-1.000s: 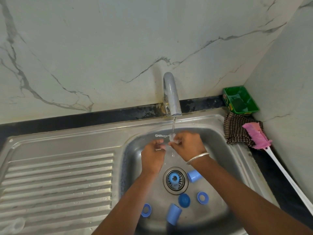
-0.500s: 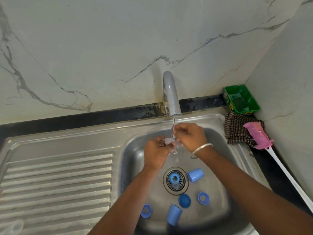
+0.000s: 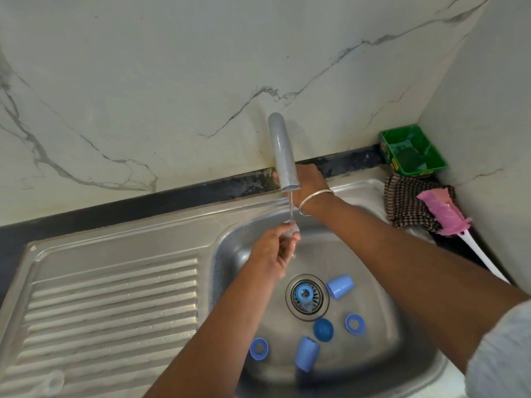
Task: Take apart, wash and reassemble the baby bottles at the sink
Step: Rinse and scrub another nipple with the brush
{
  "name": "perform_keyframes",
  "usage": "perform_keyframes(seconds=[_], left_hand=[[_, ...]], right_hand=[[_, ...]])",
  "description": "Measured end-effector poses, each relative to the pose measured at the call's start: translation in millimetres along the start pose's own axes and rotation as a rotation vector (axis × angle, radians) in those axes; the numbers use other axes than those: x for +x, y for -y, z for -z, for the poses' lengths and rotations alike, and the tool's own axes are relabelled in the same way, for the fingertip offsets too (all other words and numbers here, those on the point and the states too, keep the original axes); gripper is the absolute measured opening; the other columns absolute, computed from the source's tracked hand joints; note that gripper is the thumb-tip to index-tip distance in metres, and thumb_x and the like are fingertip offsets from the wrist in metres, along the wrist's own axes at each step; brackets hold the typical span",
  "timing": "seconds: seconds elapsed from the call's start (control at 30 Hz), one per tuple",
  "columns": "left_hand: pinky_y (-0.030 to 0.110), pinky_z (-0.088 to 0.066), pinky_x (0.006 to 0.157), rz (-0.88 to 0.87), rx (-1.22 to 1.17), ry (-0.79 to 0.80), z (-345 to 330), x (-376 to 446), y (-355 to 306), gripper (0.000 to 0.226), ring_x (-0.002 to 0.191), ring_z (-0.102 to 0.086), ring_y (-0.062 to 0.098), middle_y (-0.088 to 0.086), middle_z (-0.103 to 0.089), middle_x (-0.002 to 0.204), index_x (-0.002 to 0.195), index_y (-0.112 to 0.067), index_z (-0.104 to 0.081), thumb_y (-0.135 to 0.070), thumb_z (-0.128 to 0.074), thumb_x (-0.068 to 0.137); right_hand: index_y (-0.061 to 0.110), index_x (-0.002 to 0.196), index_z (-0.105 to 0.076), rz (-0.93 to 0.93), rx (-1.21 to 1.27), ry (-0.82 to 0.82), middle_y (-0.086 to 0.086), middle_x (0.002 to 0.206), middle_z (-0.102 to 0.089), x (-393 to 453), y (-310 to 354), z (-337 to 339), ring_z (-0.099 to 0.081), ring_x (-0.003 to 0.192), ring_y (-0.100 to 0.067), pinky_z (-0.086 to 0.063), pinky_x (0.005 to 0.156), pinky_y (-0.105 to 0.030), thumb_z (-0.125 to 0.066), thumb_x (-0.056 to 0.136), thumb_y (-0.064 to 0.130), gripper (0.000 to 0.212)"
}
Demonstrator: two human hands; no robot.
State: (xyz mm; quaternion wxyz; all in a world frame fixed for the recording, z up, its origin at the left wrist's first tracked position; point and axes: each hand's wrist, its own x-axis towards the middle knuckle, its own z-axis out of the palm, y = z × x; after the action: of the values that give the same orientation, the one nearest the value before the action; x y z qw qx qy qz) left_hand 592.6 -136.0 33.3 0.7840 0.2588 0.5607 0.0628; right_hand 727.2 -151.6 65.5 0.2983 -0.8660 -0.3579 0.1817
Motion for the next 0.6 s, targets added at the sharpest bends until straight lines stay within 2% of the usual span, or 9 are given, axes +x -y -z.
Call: perform_keyframes(seconds=[0.07,0.13,0.2,0.27,0.33,0.4,0.47,0.53,0.6], left_hand=[[0.018,-0.055,0.049,0.056,-0.077,-0.008,2,0,4,0.017,0.05,-0.065,0.012,0.018,-0.073,0.079,0.088,0.003,-0.069,-0.011,-0.078,0.082],[0.021,-0.057,0.057,0.074,-0.129,-0.015,3,-2,8,0.017,0.055,-0.067,0.015,0.022,-0.074,0.087,0.094,0.004,-0.069,-0.01,-0.075,0.085],[0.023,-0.057,0.06,0.078,-0.151,-0.023,6,-3,13,0.02,0.055,-0.068,0.016,0.027,-0.073,0.092,0.102,0.005,-0.068,-0.007,-0.072,0.087],[0.024,-0.058,0.06,0.075,-0.162,-0.04,12,-3,20,0.021,0.055,-0.069,0.017,0.029,-0.072,0.092,0.106,0.006,-0.065,-0.005,-0.071,0.088],[0.024,-0.06,0.057,0.068,-0.179,-0.071,18,-1,27,0.02,0.056,-0.069,0.018,0.031,-0.069,0.101,0.107,0.005,-0.062,-0.005,-0.069,0.09],[0.023,-0.058,0.049,0.056,-0.2,-0.119,24,2,37,0.013,0.056,-0.069,0.019,0.032,-0.064,0.116,0.103,0.004,-0.059,-0.005,-0.064,0.094],[0.022,-0.057,0.045,0.054,-0.225,-0.133,27,2,47,0.009,0.053,-0.069,0.02,0.032,-0.062,0.12,0.098,0.003,-0.058,-0.004,-0.062,0.095],[0.023,-0.058,0.049,0.06,-0.218,-0.118,28,1,59,0.008,0.052,-0.07,0.022,0.032,-0.063,0.114,0.1,0.003,-0.058,-0.004,-0.061,0.095],[0.024,-0.057,0.052,0.073,-0.213,-0.163,32,-3,71,0.005,0.053,-0.07,0.022,0.032,-0.064,0.109,0.098,0.002,-0.056,-0.003,-0.058,0.097]], right_hand=[[0.008,0.093,-0.066,-0.012,0.044,-0.028,-0.007,0.084,-0.061,-2,-8,-4,-0.062,0.082,-0.026,-0.05,0.075,-0.029,-0.056,0.097,0.022,0.018],[0.01,0.108,-0.066,-0.045,0.234,-0.025,0.0,0.089,-0.06,-6,-13,-11,-0.063,0.079,-0.019,-0.051,0.07,-0.018,-0.06,0.096,0.021,0.017],[0.01,0.117,-0.066,-0.099,0.444,-0.031,-0.002,0.094,-0.063,-8,-15,-19,-0.068,0.084,-0.022,-0.06,0.073,-0.026,-0.063,0.094,0.017,0.024],[0.013,0.122,-0.064,-0.16,0.599,-0.027,-0.004,0.105,-0.064,-9,-15,-23,-0.069,0.089,-0.025,-0.061,0.074,-0.033,-0.061,0.095,0.016,0.027],[0.022,0.125,-0.062,-0.234,0.784,0.0,-0.006,0.122,-0.061,-14,-18,-26,-0.067,0.091,-0.025,-0.062,0.07,-0.037,-0.058,0.097,0.018,0.028],[0.034,0.12,-0.061,-0.314,0.918,0.02,-0.004,0.127,-0.057,-29,-27,-28,-0.065,0.094,-0.027,-0.062,0.068,-0.038,-0.059,0.097,0.018,0.028],[0.032,0.117,-0.06,-0.395,0.941,0.055,-0.007,0.119,-0.06,-47,-44,-34,-0.068,0.09,-0.03,-0.061,0.065,-0.035,-0.062,0.094,0.015,0.029],[0.021,0.117,-0.06,-0.481,0.947,0.113,-0.012,0.099,-0.064,-68,-62,-40,-0.07,0.072,-0.029,-0.057,0.06,-0.034,-0.061,0.094,0.013,0.024],[0.018,0.109,-0.061,-0.54,0.94,0.133,-0.012,0.088,-0.064,-91,-78,-44,-0.069,0.058,-0.029,-0.055,0.058,-0.033,-0.06,0.095,0.012,0.016]])
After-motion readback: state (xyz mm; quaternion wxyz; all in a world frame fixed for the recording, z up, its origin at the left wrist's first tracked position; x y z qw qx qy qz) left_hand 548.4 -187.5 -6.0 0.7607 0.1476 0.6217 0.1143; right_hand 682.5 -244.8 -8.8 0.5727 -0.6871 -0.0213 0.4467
